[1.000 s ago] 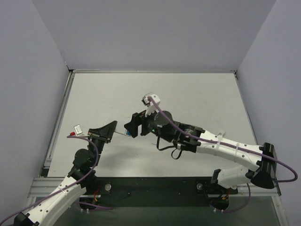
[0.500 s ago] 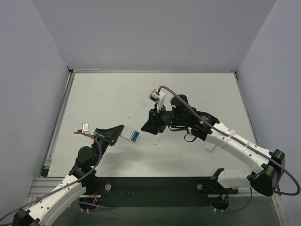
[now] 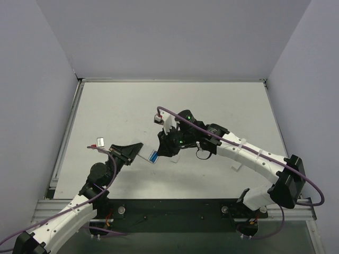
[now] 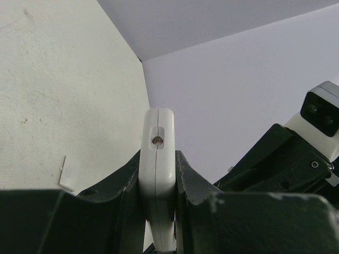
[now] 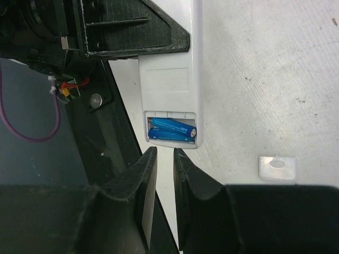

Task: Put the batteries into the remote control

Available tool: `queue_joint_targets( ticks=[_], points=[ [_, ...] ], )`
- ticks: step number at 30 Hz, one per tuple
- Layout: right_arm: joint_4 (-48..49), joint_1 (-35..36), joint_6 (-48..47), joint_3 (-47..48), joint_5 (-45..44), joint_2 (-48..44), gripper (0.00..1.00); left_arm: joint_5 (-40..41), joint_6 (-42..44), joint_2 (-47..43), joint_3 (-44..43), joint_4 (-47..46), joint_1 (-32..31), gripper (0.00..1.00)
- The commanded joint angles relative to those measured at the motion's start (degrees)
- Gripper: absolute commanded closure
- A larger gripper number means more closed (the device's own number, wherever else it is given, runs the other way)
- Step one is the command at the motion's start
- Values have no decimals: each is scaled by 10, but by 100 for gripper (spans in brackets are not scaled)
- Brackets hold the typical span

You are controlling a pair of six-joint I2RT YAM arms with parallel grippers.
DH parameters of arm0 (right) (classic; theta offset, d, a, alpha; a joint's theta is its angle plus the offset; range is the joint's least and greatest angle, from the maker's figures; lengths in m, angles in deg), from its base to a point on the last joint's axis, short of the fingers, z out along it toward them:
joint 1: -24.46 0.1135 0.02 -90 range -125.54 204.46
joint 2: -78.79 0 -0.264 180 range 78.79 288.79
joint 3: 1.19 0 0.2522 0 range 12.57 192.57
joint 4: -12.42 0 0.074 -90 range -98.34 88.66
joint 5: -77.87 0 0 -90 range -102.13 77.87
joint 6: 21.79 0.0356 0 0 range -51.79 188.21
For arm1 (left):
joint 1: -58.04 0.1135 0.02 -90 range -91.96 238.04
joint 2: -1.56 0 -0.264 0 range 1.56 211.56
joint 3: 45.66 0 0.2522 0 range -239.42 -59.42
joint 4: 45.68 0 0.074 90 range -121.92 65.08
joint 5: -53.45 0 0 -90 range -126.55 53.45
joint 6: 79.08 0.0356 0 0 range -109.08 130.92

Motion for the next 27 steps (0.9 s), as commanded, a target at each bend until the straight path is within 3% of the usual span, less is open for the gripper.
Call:
queue_joint_targets(
  ticks=[1, 11, 27],
  points=[
    [-19, 13, -30, 41, -33, 16, 85, -16, -6, 6, -25, -45, -2, 100],
    [-39, 19, -33, 52, -75, 36, 89, -20, -7, 10, -28, -51, -2, 100],
    [-44, 24, -30, 59, -55, 54, 95, -25, -5, 21, -35, -60, -2, 100]
  ],
)
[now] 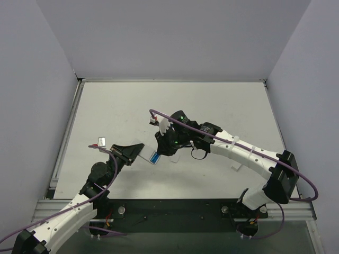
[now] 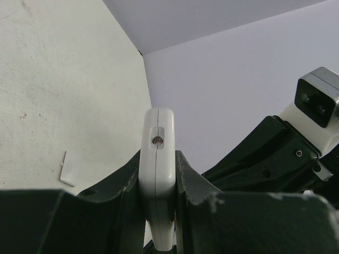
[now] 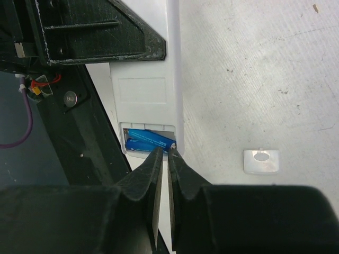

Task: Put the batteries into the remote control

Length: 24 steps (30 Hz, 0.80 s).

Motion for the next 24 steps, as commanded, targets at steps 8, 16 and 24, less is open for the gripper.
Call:
queue_joint_targets(
  ticks=[8, 16, 24],
  points=[
    [-9, 3, -5, 24, 14, 15, 99, -11, -4, 7, -35, -62, -2, 100],
    [-9, 7, -6, 23, 18, 16, 100, -12, -4, 9, -35, -70, -2, 100],
    [-28, 7, -13, 30, 9, -3, 100, -6, -1, 1, -31, -56, -2, 100]
  ],
)
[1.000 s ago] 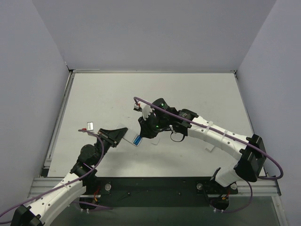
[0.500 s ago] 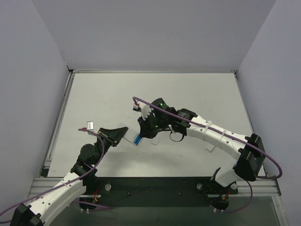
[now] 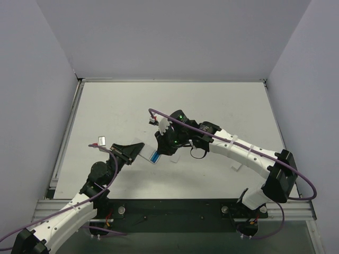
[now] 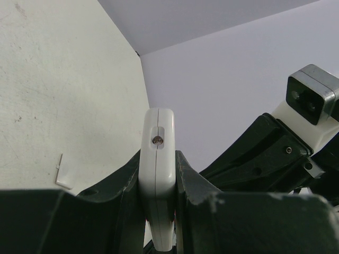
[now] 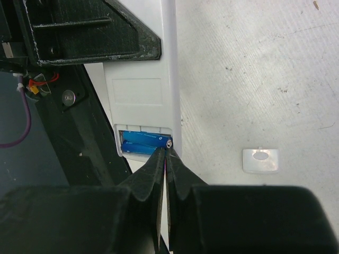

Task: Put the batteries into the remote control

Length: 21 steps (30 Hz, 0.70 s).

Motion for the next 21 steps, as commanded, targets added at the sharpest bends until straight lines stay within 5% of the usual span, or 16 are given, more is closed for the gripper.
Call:
queue_joint_targets(
  ticks=[1, 21],
  points=[
    [-27, 8, -13, 27, 6, -16, 99, -2, -3, -14, -25, -33, -2, 100],
    [-44, 23, -4, 51, -39, -18, 88, 2, 5, -18, -29, -17, -2, 100]
  ],
)
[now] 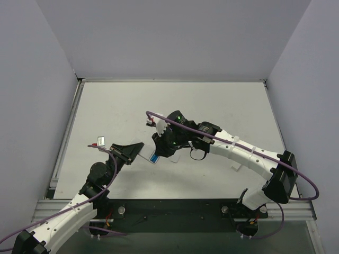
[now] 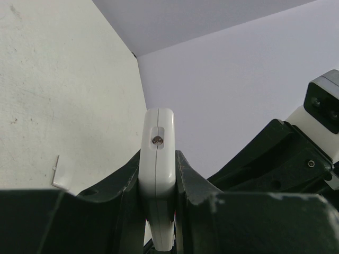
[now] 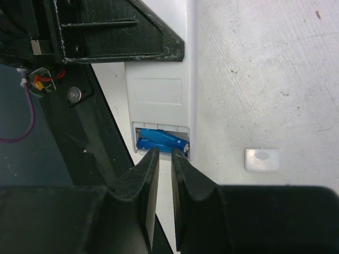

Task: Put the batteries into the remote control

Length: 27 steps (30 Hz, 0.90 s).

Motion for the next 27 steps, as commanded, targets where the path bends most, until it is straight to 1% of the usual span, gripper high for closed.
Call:
queue_joint_targets(
  ticks=[1, 5, 11, 17, 27],
  points=[
    [-13, -1, 10, 18, -31, -12, 89, 1, 3, -6, -30, -22, -2, 100],
    [-13, -4, 16, 13, -50, -15, 90, 1, 3, -5, -30, -22, -2, 100],
    [-13, -4, 16, 19, -29, -8, 90, 0, 3, -4, -29, -26, -2, 100],
    [-13, -4, 19, 19, -26, 1, 91, -1, 3, -4, -30, -26, -2, 100],
    [-10, -4, 19, 20, -17, 11, 94, -6, 1, 0, -34, -35, -2, 100]
  ],
)
